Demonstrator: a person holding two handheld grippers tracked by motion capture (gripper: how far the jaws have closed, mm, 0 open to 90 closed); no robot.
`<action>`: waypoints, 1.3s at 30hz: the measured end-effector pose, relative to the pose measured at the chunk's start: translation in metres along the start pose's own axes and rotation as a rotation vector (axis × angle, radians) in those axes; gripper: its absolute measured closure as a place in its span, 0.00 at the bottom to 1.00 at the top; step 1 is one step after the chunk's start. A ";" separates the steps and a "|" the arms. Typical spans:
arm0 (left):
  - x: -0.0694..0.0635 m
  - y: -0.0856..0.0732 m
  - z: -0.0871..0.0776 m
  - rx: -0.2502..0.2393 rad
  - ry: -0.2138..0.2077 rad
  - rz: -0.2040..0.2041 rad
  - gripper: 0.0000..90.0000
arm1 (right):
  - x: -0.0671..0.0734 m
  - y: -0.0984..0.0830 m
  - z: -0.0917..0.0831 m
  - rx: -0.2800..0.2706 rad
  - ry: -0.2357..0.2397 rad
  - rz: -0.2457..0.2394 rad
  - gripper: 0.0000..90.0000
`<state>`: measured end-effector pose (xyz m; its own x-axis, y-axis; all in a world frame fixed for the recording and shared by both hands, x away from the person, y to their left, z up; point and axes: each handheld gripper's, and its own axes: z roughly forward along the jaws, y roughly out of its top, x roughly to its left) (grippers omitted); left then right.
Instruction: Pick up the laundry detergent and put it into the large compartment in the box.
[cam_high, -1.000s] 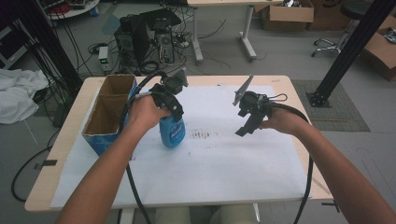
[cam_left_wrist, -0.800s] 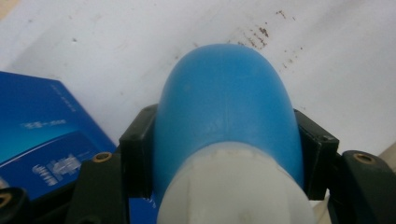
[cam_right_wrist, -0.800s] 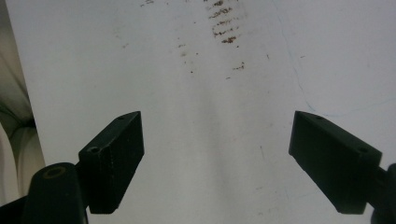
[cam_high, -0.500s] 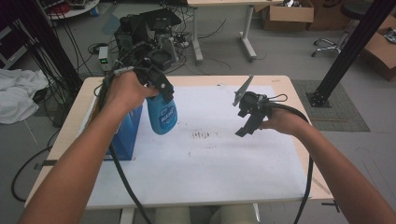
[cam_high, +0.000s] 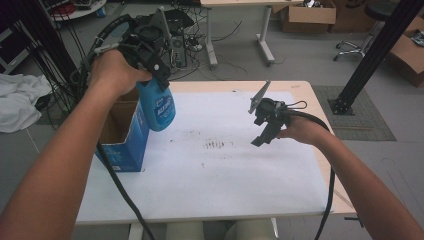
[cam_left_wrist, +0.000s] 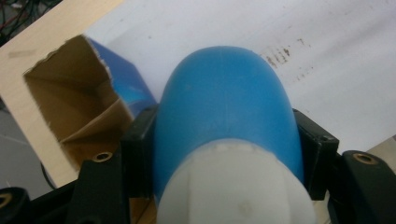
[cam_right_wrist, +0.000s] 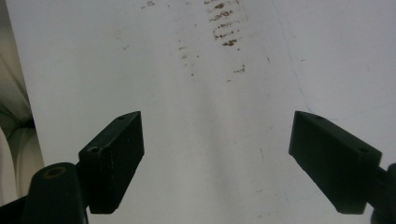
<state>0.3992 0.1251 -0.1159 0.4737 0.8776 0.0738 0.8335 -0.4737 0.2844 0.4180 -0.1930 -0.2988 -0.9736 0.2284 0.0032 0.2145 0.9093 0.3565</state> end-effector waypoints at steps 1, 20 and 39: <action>0.002 -0.001 -0.002 0.002 0.007 -0.020 0.42 | 0.000 0.000 0.000 -0.002 0.001 -0.003 0.20; 0.046 -0.022 -0.041 0.010 0.119 -0.323 0.42 | 0.004 -0.001 -0.005 -0.021 -0.006 -0.015 0.20; 0.079 -0.049 -0.037 0.010 0.156 -0.491 0.42 | 0.006 -0.002 -0.008 -0.033 -0.011 -0.021 0.20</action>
<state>0.3855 0.2203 -0.0885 -0.0218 0.9969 0.0753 0.9500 -0.0029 0.3124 0.4107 -0.1960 -0.2917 -0.9768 0.2137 -0.0147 0.1915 0.9018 0.3873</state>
